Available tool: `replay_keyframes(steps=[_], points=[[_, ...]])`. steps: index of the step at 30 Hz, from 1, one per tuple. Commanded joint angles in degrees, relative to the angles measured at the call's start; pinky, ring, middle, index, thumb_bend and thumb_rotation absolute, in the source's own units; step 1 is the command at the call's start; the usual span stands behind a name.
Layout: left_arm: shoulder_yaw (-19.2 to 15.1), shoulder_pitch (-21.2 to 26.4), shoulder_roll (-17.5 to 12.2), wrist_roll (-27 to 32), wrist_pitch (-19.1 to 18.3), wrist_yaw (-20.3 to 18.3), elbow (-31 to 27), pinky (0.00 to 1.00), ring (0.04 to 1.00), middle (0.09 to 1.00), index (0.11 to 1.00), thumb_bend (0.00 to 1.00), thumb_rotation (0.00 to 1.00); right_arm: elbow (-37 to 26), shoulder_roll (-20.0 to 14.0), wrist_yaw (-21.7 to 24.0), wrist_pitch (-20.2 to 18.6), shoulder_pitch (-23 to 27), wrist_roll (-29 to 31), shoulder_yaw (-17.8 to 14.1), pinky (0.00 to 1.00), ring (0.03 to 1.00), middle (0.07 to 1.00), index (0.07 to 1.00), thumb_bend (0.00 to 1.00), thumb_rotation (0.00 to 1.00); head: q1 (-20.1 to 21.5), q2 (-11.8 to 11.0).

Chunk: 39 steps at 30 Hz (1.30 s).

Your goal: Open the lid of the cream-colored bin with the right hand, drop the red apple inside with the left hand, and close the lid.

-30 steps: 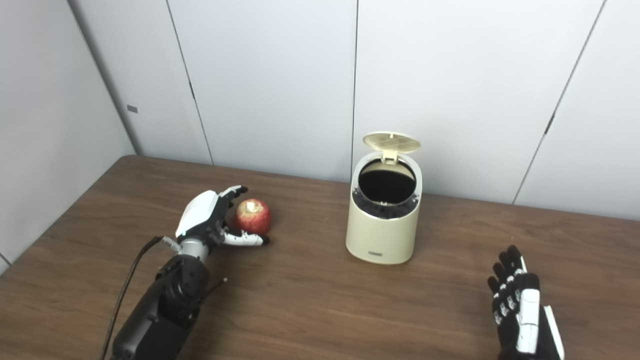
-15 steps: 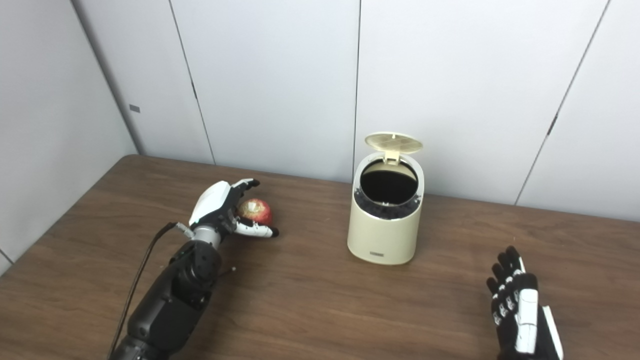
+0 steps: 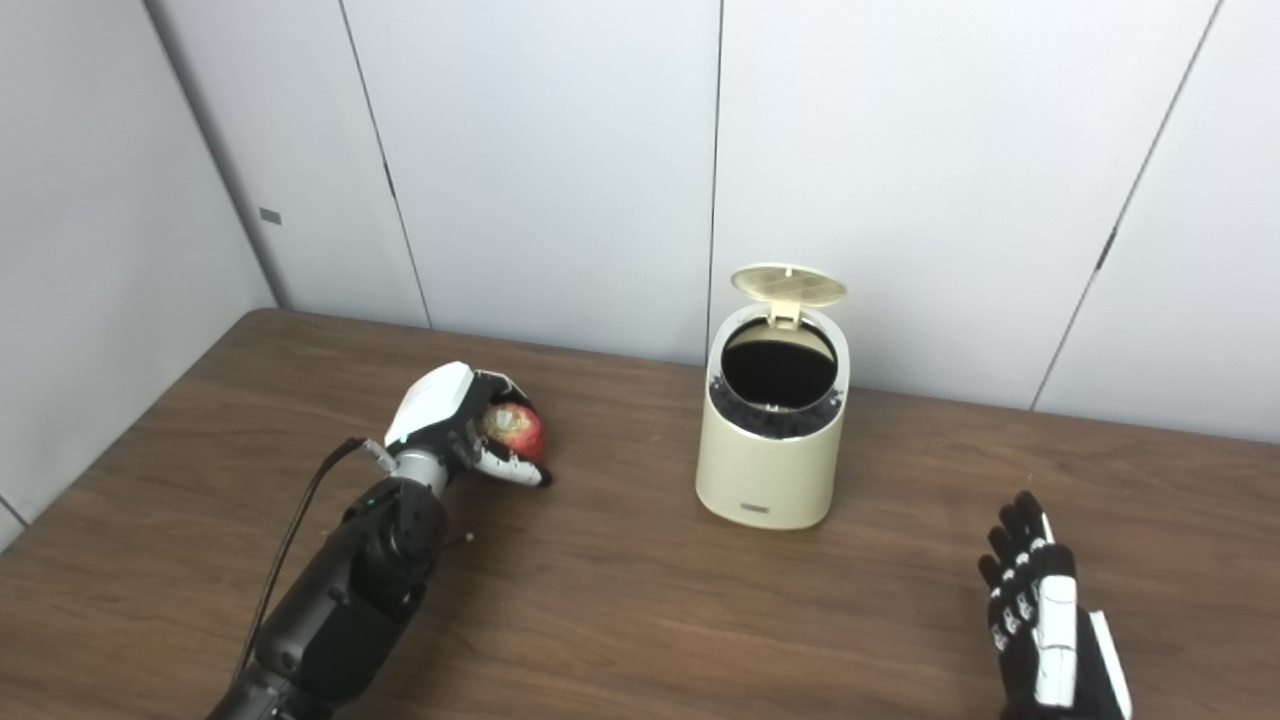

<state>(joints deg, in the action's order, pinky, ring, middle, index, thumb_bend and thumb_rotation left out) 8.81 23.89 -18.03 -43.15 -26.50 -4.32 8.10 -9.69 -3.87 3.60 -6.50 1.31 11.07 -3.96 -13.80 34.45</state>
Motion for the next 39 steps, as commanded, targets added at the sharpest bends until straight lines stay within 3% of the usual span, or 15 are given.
replay_keyframes(steps=[1,9,14,20,24,31,36,39], points=[[-0.9,1.8,0.0,-3.2,-0.4,-0.4,-1.6,0.43,0.459,0.528,0.495,0.51,0.01,-2.2,-0.3,0.3,0.2,2.0,0.5,-0.2,1.0,1.0,1.0,1.0,0.59,1.0,0.0,0.2],[-0.5,1.9,0.7,-5.0,-0.3,2.0,-1.7,0.35,0.413,0.519,0.461,0.47,0.0,-0.7,-0.8,1.1,1.1,2.3,0.5,0.0,1.0,1.0,0.994,1.0,0.6,1.0,0.6,0.0],[-1.1,1.2,1.3,-4.2,0.4,4.7,-2.3,0.33,0.428,0.525,0.465,0.47,0.0,0.5,-0.6,1.2,1.8,2.3,-0.1,0.3,1.0,1.0,0.987,0.994,0.6,1.0,3.6,-1.9],[-1.1,-1.4,2.5,-2.3,4.1,9.5,-4.1,0.33,0.423,0.526,0.472,0.47,0.0,2.1,0.3,1.2,3.2,2.3,-0.1,0.5,1.0,1.0,0.981,0.98,0.6,1.0,4.9,-3.8],[-0.5,-1.9,4.3,-2.2,6.1,12.7,-5.6,0.33,0.427,0.509,0.49,0.48,0.0,2.7,0.4,1.6,3.8,2.3,0.2,0.5,1.0,1.0,0.979,0.979,0.59,1.0,5.7,-4.9],[0.4,-0.7,8.1,-1.5,7.1,13.1,-10.4,0.32,0.414,0.491,0.497,0.47,0.0,3.0,0.1,2.2,4.3,1.9,-0.6,1.6,1.0,1.0,0.983,0.989,0.59,1.0,8.4,-7.5],[0.8,1.4,11.4,-2.9,8.9,17.4,-12.1,0.29,0.405,0.499,0.533,0.47,0.0,3.6,0.9,1.5,5.2,1.5,-1.9,2.2,0.98,1.0,0.974,0.984,0.56,1.0,10.0,-8.9],[1.4,2.7,12.8,-3.5,8.6,17.6,-13.0,0.27,0.392,0.499,0.519,0.47,0.0,3.9,1.5,1.2,5.3,1.2,-2.3,2.5,1.0,1.0,0.981,0.982,0.57,1.0,10.8,-9.1]])
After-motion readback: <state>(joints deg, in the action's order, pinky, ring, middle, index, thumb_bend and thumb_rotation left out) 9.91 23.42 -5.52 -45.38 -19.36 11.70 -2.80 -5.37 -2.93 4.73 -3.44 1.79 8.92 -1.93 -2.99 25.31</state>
